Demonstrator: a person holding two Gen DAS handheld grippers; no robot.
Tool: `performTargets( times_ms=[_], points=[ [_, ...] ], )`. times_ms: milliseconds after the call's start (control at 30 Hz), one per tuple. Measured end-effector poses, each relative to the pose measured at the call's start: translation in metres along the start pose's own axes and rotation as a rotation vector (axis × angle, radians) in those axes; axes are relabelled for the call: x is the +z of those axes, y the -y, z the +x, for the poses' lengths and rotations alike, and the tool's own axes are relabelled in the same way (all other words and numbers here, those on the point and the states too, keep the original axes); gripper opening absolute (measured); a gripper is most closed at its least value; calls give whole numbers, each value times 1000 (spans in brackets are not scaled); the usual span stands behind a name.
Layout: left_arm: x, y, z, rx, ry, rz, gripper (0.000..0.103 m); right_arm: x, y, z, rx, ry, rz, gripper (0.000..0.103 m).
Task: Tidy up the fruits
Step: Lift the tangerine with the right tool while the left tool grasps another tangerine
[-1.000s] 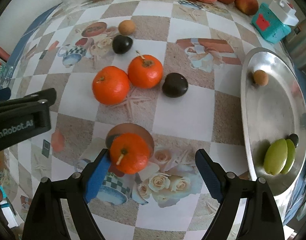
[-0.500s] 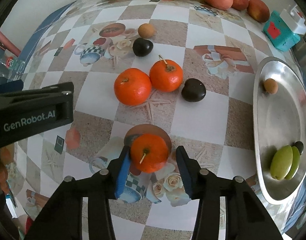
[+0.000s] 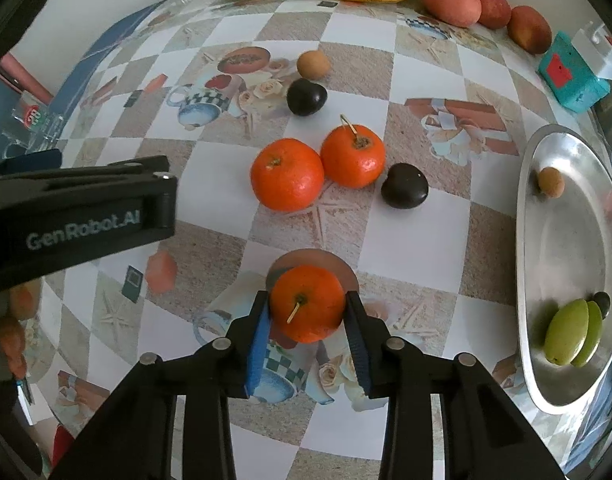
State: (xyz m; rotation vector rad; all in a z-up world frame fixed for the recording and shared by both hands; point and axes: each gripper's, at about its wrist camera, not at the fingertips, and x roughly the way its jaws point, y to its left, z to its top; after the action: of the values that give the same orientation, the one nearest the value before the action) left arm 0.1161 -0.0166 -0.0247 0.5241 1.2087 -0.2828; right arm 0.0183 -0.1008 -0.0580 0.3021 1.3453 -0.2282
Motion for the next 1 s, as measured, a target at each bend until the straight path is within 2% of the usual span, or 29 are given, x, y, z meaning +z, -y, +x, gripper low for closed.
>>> performTargets(
  times_ms=[333,633,767,833,1000],
  points=[
    [0,-3,-4,-8,14,-41,103,2,13,-17,29,41,33,38],
    [0,12,-10,-98,25,-39,103,-1,61,-42,35,109,157,38],
    [1,28,-13,-123,31,-1,102,-3,84,-56,20,148,223,38],
    [2,36,-14,-147,32,11,101,-3,96,-60,-1,165,256,38],
    [4,58,-19,-216,47,55,90,-6,118,-64,-30,180,319,38]
  ],
)
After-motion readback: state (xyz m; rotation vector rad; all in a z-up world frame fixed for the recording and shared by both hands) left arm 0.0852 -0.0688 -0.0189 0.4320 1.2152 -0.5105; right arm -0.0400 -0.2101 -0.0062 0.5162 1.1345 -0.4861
